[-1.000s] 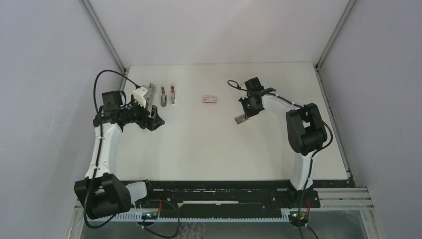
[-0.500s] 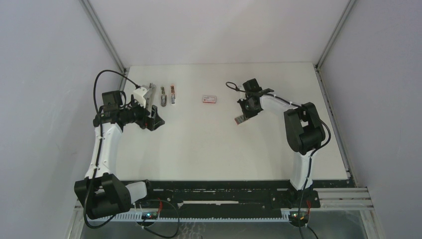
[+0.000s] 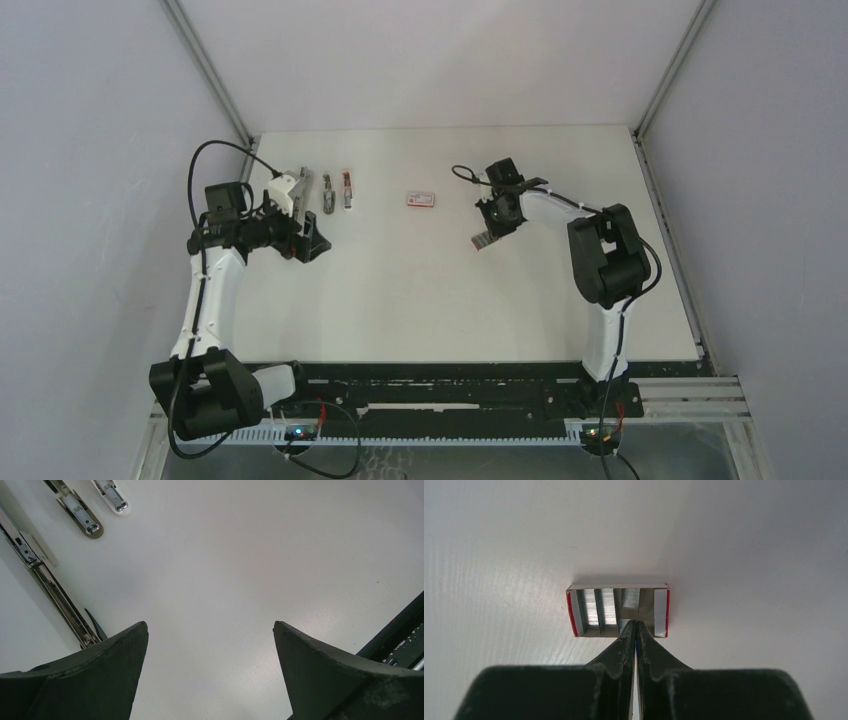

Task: Unload the staples from the stapler
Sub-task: Place the staple in the staple box, then move the shell to the center of the board, then close the staple box at the center of the board.

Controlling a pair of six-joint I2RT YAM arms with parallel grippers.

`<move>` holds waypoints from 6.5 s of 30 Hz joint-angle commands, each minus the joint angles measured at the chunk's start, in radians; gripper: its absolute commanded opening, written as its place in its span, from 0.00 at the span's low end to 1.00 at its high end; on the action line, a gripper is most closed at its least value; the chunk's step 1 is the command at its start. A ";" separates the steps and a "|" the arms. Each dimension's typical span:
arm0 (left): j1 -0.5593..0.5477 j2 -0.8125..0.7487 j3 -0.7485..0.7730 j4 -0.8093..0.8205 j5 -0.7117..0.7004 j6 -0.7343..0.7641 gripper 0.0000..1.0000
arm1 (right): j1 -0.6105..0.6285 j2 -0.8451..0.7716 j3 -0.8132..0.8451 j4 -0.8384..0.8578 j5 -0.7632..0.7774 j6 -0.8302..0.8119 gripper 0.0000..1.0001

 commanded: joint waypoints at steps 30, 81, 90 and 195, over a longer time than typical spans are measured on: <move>0.010 -0.022 -0.038 0.023 0.025 -0.001 1.00 | 0.013 -0.053 0.062 -0.010 0.002 0.003 0.09; -0.249 0.197 0.147 0.270 -0.131 -0.176 1.00 | -0.155 0.019 0.510 -0.166 -0.471 -0.070 1.00; -0.251 0.449 0.307 0.315 -0.017 -0.324 1.00 | -0.153 0.360 0.796 -0.037 -0.566 0.288 1.00; -0.361 0.343 0.019 0.266 0.058 0.032 1.00 | -0.085 0.186 0.494 -0.639 -0.414 -1.593 0.91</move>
